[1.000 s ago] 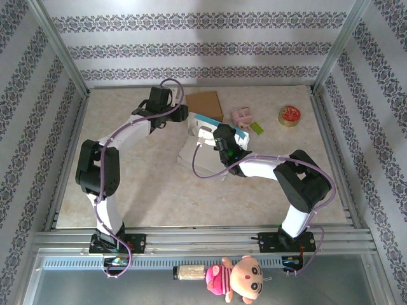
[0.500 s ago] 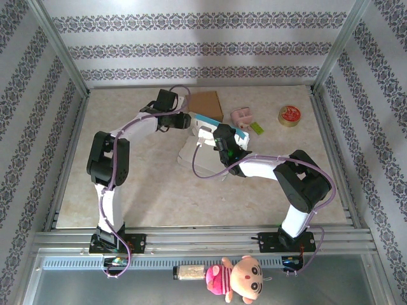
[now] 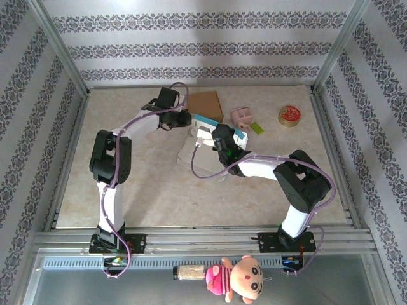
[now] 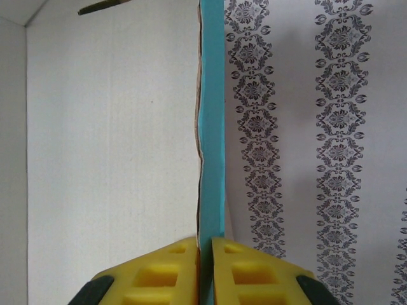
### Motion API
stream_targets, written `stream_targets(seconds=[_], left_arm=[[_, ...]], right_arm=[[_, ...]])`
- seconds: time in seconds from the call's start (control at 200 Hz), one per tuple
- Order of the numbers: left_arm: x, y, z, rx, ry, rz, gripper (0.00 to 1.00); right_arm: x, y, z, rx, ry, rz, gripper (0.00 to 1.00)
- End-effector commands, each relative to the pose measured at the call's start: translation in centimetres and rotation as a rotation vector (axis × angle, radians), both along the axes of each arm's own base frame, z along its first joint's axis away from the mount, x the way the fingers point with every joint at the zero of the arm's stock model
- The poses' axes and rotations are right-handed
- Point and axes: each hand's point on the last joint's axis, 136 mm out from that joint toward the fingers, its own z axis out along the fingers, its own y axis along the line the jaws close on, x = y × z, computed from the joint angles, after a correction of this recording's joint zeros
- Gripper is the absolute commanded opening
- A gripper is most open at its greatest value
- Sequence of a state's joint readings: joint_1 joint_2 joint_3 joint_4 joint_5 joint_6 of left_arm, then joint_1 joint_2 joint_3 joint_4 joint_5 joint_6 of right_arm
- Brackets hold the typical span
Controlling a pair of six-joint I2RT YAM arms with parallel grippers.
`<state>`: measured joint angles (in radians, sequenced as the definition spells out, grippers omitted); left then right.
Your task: Fold the paper box
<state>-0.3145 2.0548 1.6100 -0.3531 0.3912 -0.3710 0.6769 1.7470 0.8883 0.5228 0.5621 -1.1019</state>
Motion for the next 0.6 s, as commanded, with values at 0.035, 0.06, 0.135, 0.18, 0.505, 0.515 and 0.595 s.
stream_targets(seconds=[0.035,0.06,0.135,0.18,0.505,0.515,0.595], left_arm=[[-1.5,-1.1,3.4,-0.141,0.060,0.062,0.13],[-1.5,-1.2,3.5,-0.147,0.064,0.061,0.13],[-1.5,-1.4,3.7,-0.158,0.068,0.060,0.12],[-1.5,-1.5,3.9,-0.164,0.072,0.057,0.12],[-1.6,-2.1,4.9,-0.197,0.059,0.026,0.11],[-1.7,-2.2,4.9,-0.203,0.062,0.026,0.11],[-2.2,-2.7,4.8,-0.254,0.074,0.036,0.11]], right_arm=[[-0.4,0.3,-1.3,-0.018,0.046,-0.001,0.14],[-0.5,0.2,-1.4,-0.017,0.047,-0.003,0.14],[-0.5,0.2,-1.4,-0.015,0.048,-0.004,0.14],[-0.6,0.2,-1.5,-0.015,0.050,-0.005,0.14],[-0.7,0.3,-1.8,-0.017,0.055,-0.005,0.14],[-0.7,0.2,-1.9,-0.018,0.055,-0.006,0.14],[-0.7,0.2,-2.0,-0.016,0.056,-0.008,0.14]])
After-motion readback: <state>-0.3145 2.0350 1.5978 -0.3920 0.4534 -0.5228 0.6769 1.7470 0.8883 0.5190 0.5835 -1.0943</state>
